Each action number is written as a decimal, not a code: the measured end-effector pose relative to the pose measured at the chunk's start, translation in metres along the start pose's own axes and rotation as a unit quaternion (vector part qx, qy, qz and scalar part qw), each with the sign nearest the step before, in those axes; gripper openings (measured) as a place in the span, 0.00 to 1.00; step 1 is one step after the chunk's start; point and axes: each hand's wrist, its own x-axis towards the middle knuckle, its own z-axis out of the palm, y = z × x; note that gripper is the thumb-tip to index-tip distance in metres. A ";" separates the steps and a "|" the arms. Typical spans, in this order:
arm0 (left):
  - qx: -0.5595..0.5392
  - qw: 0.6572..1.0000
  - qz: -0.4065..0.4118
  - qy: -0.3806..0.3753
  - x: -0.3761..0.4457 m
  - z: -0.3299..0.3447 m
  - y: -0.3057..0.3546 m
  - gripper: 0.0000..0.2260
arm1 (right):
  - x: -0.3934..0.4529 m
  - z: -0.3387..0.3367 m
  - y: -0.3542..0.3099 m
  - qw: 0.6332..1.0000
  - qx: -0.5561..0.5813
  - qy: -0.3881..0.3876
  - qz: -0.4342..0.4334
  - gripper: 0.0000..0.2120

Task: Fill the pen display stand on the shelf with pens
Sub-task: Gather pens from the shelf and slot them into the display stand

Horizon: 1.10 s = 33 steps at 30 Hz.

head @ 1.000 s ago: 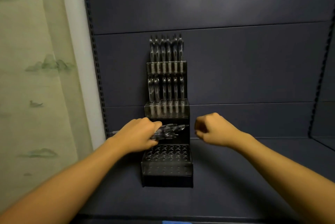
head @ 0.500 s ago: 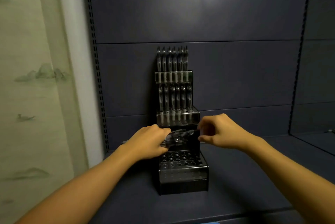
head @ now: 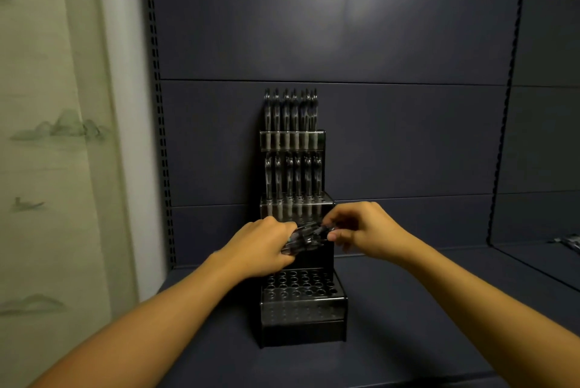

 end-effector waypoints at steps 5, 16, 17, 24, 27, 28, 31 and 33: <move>-0.003 1.000 -0.019 -0.001 0.003 0.004 0.004 0.08 | 0.006 0.001 0.005 1.000 -0.014 0.008 -0.004 0.06; -0.002 0.999 -0.032 -0.017 0.007 0.002 0.009 0.07 | 0.013 0.001 0.014 1.000 -0.026 0.009 -0.003 0.07; -0.011 0.999 -0.035 -0.019 0.006 0.002 0.009 0.06 | 0.012 0.000 0.014 1.000 -0.022 0.011 -0.005 0.06; -0.113 0.992 -0.050 -0.001 -0.001 -0.002 0.007 0.08 | 0.014 -0.023 0.013 0.996 0.086 0.021 -0.028 0.03; -0.125 0.991 -0.052 -0.001 -0.009 -0.006 0.003 0.08 | 0.017 -0.036 0.012 0.976 0.207 0.060 -0.031 0.02; -0.117 0.992 -0.051 -0.003 -0.011 -0.007 0.001 0.08 | 0.018 -0.040 0.009 0.962 0.260 0.073 -0.029 0.02; -0.109 0.993 -0.052 -0.006 -0.016 -0.008 -0.004 0.08 | 0.027 -0.049 -0.001 0.910 0.402 0.099 -0.010 0.08; -0.110 0.992 -0.055 -0.003 -0.017 -0.007 -0.007 0.09 | 0.037 -0.052 -0.011 0.891 0.441 0.111 0.000 0.07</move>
